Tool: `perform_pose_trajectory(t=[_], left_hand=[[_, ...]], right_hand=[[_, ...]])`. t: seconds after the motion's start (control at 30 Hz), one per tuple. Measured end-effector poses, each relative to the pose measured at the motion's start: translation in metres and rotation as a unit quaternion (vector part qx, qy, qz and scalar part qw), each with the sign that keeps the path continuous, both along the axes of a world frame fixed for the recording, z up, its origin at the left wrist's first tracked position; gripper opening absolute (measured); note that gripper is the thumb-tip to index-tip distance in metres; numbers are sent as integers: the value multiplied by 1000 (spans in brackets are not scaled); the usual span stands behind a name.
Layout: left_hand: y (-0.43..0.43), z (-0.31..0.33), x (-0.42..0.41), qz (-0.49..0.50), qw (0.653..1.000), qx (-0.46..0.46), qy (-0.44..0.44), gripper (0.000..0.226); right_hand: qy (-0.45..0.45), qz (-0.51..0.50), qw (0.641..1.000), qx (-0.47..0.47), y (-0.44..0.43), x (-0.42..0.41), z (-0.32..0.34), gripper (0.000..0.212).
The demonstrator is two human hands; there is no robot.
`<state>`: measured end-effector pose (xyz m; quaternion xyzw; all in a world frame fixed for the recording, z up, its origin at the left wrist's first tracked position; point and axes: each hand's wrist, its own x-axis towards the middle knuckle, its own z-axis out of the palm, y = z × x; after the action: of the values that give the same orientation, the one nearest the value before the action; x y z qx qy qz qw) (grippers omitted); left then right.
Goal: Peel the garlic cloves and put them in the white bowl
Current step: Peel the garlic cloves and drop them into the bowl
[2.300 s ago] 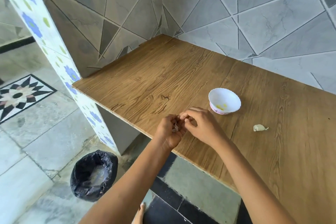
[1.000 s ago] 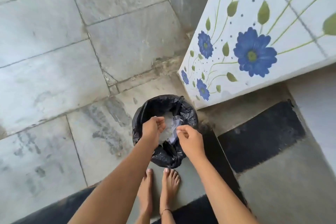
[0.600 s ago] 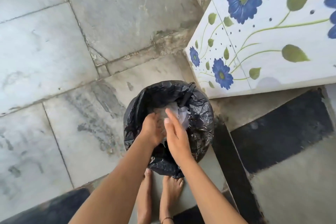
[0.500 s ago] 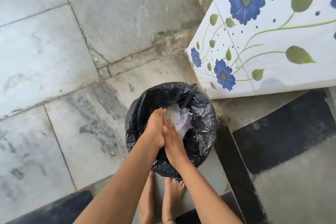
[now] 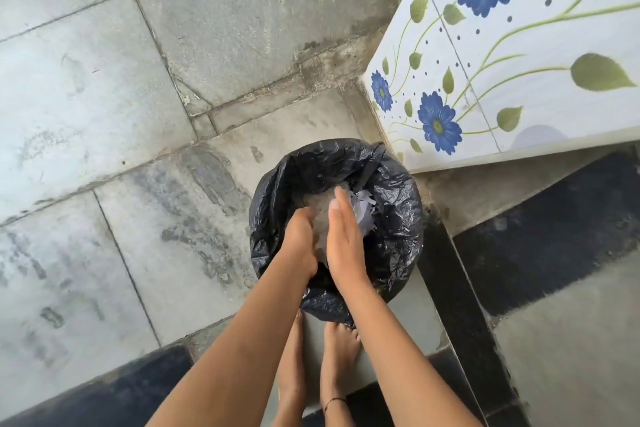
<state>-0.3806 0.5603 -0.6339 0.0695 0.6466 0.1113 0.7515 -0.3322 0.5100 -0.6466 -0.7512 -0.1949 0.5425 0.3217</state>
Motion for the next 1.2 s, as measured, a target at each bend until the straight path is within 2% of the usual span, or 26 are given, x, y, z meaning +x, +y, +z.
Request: perform_pose_trajectory(t=[0.03, 0.1, 0.13, 0.2, 0.23, 0.3, 0.33, 0.37, 0.43, 0.5, 0.53, 0.63, 0.73, 0.83, 1.0, 1.1, 1.2], left_hand=[[-1, 5, 3, -10, 1000, 17, 2, 44], [0, 10, 4, 22, 999, 29, -22, 48], [0, 8, 1, 41, 998, 34, -41, 48], [-1, 6, -8, 54, 996, 34, -61, 46], [-1, 8, -8, 48, 998, 24, -42, 43], [-6, 15, -4, 38, 999, 17, 4, 41], [-8, 21, 1, 30, 999, 29, 17, 46], [-8, 28, 5, 33, 999, 39, 11, 49], [-8, 45, 3, 53, 997, 41, -40, 48], [-9, 59, -13, 55, 995, 53, -69, 47], [-11, 68, -20, 53, 995, 61, -55, 46], [-15, 122, -30, 7, 997, 76, -21, 44], [-20, 207, -23, -84, 988, 127, -24, 39], [-37, 326, -9, -183, 959, 218, -11, 27], [-103, 515, 20, -313, 871, 369, -77, 16], [-155, 588, 50, -357, 814, 442, -124, 18], [-211, 635, 92, -399, 757, 485, -180, 16]], right_hand=[[31, 39, 999, 20, 3, -8, 1, 55], [55, 110, 992, -36, 3, -9, -13, 53], [17, 139, 987, -79, 5, -2, -22, 55], [-80, 121, 981, -127, 9, 8, -25, 63], [-71, 80, 989, -97, 10, 7, -23, 59], [42, 46, 997, -35, 12, -5, -8, 54], [85, 51, 994, -42, 8, -13, -8, 59], [78, 91, 991, -65, 5, -16, -6, 65], [-12, 167, 978, -128, 4, -6, 0, 60], [-144, 153, 969, -130, 2, 1, 27, 52], [-170, 113, 973, -103, -1, 3, 48, 49], [-143, -19, 986, -89, -15, 5, 126, 44], [-140, -42, 989, -39, -40, 15, 216, 39], [-214, -79, 972, 58, -76, 35, 331, 34], [-367, -132, 901, 187, -171, 77, 507, 44], [-441, -167, 852, 225, -245, 100, 573, 37], [-486, -206, 816, 235, -320, 118, 608, 34]])
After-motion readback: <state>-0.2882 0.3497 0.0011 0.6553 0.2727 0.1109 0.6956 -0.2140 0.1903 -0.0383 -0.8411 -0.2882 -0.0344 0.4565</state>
